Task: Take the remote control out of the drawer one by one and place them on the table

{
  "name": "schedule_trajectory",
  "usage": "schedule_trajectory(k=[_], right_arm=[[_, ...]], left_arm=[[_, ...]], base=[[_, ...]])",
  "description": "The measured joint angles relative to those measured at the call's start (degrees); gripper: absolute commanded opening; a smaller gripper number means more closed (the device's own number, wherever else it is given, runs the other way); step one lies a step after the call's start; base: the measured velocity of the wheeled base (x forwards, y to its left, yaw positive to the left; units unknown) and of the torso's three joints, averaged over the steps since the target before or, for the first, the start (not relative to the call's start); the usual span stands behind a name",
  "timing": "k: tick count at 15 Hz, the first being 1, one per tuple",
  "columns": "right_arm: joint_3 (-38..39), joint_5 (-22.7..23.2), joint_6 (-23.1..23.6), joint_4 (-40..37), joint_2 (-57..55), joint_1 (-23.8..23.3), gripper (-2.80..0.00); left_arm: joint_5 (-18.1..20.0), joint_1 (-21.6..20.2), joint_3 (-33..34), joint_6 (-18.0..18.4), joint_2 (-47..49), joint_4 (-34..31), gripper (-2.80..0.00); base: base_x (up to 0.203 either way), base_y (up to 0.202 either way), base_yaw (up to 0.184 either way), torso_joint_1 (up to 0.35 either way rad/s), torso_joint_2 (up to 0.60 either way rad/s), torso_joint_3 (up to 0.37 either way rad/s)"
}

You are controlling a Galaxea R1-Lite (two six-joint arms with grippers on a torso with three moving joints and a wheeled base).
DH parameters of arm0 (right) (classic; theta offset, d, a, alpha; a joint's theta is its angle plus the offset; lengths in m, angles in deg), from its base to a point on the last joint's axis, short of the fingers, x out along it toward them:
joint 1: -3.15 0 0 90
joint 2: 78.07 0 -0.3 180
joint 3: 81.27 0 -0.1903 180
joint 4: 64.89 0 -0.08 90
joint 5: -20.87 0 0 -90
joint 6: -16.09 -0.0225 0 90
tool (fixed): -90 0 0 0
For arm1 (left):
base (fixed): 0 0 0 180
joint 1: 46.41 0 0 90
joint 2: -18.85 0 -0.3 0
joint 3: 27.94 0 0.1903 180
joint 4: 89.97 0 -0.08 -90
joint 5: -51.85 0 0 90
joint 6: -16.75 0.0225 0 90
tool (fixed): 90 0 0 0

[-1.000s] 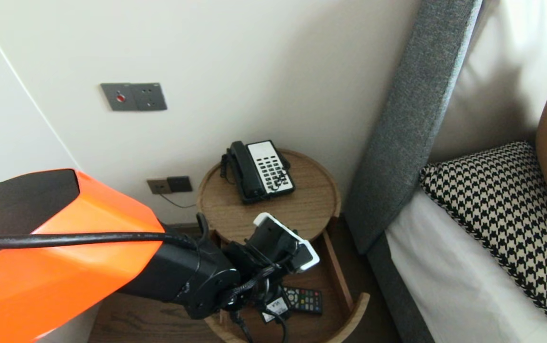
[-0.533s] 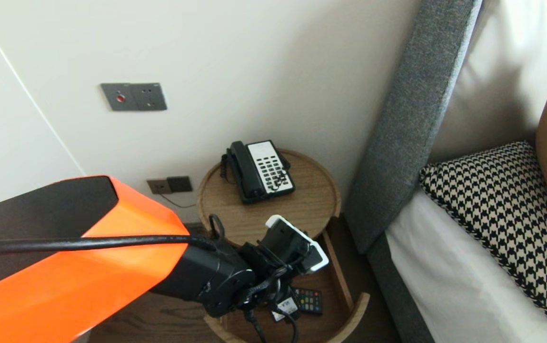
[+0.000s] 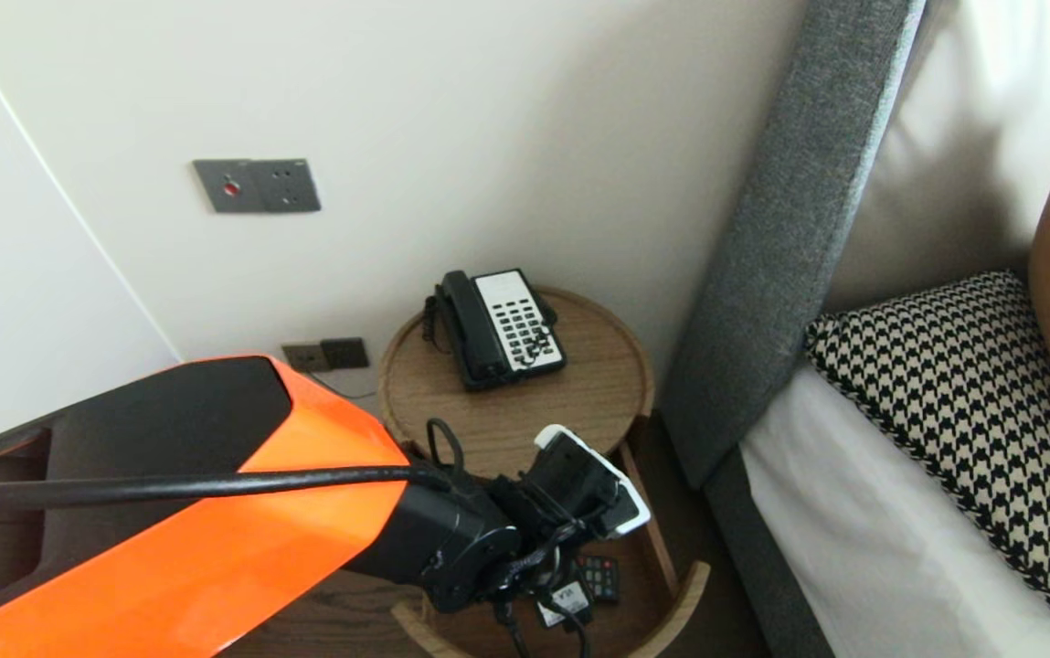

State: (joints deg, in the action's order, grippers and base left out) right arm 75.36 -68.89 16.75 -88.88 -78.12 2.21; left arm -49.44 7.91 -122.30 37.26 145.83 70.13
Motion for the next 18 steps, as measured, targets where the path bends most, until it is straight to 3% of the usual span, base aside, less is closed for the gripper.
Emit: schedule_trajectory(k=[18], right_arm=[[0.00,-0.02,-0.02,0.00,0.00,0.00,-2.80]], left_arm=[[-1.55,1.46,-2.93,0.79,5.16,0.11,0.00]], base=[[0.000,0.000,0.000,0.000,0.00,0.000]])
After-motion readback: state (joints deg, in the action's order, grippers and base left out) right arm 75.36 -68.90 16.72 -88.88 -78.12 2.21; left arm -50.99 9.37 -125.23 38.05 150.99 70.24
